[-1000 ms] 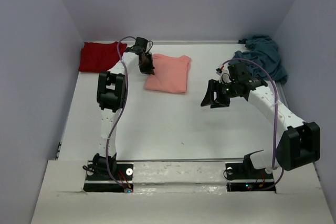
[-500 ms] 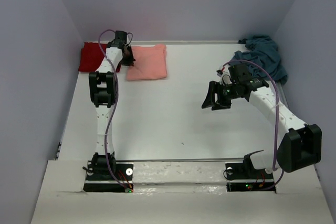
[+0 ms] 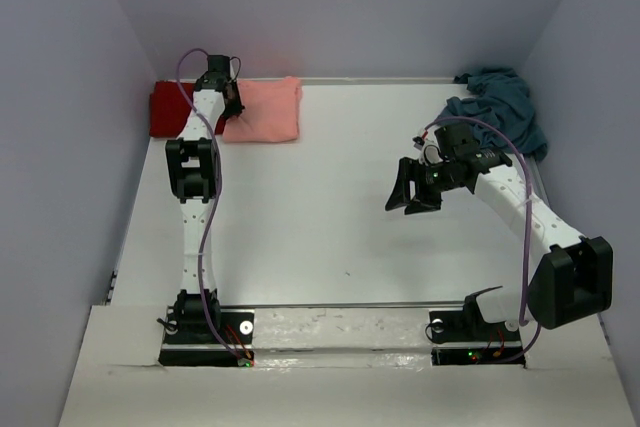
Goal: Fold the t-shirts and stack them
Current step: Neatly place the folded tshirt to the corner, then reset both grippers
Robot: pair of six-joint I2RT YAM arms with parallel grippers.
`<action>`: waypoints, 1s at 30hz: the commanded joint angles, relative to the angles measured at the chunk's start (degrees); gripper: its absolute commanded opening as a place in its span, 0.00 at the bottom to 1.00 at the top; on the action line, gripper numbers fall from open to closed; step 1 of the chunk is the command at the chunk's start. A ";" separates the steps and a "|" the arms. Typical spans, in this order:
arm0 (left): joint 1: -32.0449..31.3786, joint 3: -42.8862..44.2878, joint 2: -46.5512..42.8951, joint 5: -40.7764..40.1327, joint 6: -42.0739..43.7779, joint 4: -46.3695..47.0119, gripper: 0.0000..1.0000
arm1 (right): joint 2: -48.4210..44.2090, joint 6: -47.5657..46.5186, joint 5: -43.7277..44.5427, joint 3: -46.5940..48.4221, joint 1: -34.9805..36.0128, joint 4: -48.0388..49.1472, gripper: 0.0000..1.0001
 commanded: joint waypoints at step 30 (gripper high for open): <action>-3.18 -14.04 -26.31 -0.16 -2.43 14.08 0.99 | 3.54 -2.26 -2.16 4.34 -0.26 0.04 0.69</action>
